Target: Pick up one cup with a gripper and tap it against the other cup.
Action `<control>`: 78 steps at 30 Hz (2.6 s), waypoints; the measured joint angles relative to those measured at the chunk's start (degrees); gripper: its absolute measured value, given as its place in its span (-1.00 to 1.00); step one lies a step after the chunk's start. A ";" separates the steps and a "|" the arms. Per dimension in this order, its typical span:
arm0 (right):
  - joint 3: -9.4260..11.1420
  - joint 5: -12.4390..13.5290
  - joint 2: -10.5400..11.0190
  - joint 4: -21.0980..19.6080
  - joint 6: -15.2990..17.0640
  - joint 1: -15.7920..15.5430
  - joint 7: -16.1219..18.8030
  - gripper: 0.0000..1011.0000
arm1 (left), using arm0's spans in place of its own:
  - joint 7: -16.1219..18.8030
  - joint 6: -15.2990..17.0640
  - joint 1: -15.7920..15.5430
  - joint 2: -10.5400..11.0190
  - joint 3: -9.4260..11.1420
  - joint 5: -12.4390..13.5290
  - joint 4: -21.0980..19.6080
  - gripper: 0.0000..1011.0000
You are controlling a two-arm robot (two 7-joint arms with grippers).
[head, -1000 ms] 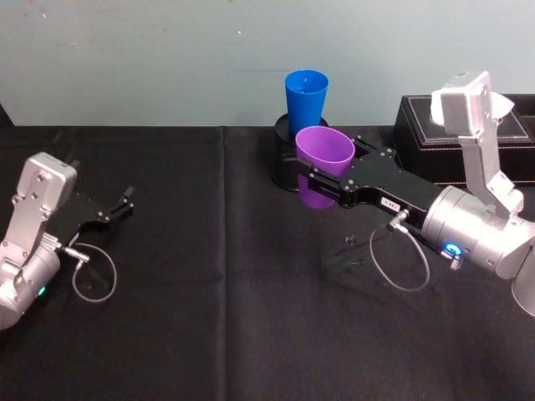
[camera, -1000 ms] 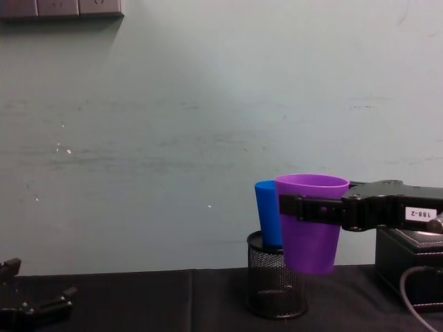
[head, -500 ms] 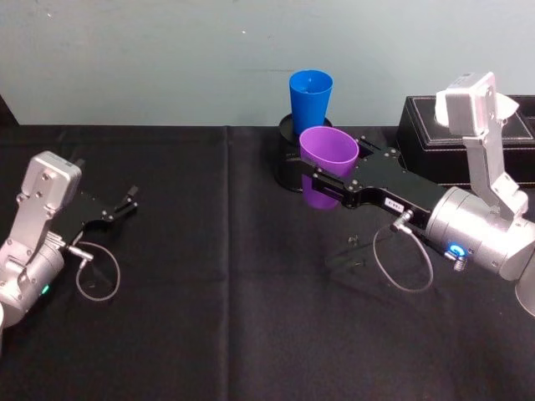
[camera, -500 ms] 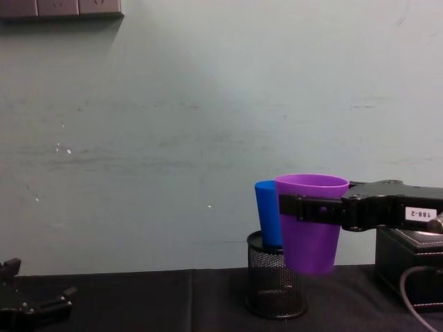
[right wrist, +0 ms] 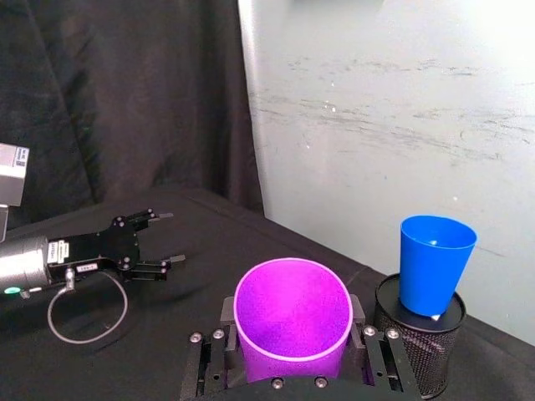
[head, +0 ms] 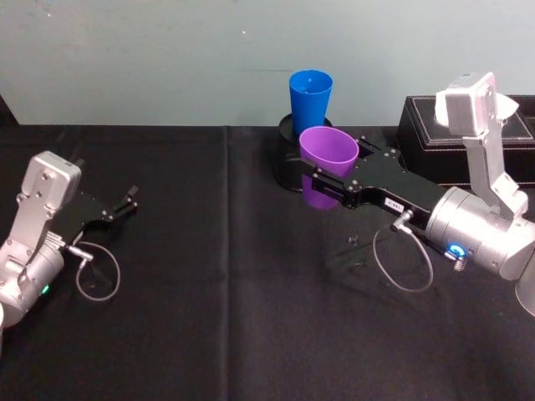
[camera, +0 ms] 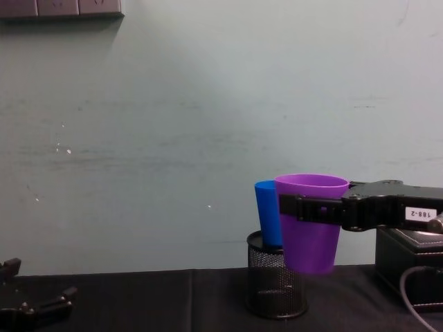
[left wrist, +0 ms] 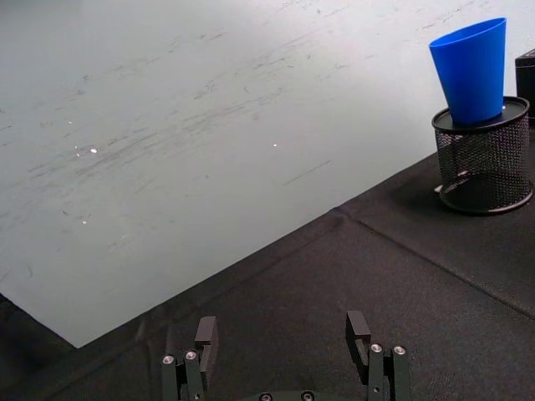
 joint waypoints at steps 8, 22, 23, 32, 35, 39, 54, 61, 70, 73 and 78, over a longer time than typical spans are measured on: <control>0.00 0.00 0.00 0.00 0.00 0.00 0.00 0.45 | 0.00 0.00 0.00 0.00 0.00 0.00 0.00 0.99; 0.00 0.00 0.00 0.00 0.00 0.00 0.00 0.45 | 0.00 0.00 0.00 0.00 0.00 0.00 0.00 0.99; 0.00 0.00 0.00 0.00 0.00 0.00 0.00 0.45 | 0.00 0.00 0.00 0.00 0.00 0.00 0.00 0.99; -0.35 -0.24 -0.14 0.46 -0.16 0.08 -0.26 0.45 | 0.00 0.00 0.00 0.00 0.00 0.00 0.00 0.99; -0.83 -0.71 -0.82 1.85 -0.46 0.56 -0.86 0.45 | 0.00 0.00 0.00 0.00 0.00 0.00 0.00 0.99; -1.32 -1.28 -2.69 5.10 -1.45 1.79 -1.71 0.45 | 0.00 0.00 0.00 0.00 0.00 0.00 0.00 0.99; -2.39 -2.56 -9.51 16.51 -3.89 7.86 -2.18 0.45 | 0.00 0.00 0.00 0.00 0.00 0.00 0.00 0.99; -3.04 -3.49 -11.63 21.41 -4.09 11.15 -1.88 0.45 | 0.00 0.00 0.00 0.00 0.00 0.00 0.00 0.99; -3.19 -5.59 -13.79 27.30 -5.36 15.19 -1.92 0.45 | 0.00 0.00 0.00 0.00 0.00 0.00 0.00 0.99; -3.09 -6.23 -14.37 28.85 -5.69 16.12 -2.06 0.45 | 0.00 0.00 0.00 0.00 0.00 0.00 0.00 0.99; -2.67 -7.29 -15.51 31.68 -6.32 17.75 -2.39 0.45 | 0.00 0.00 0.00 0.00 0.00 0.00 0.00 0.99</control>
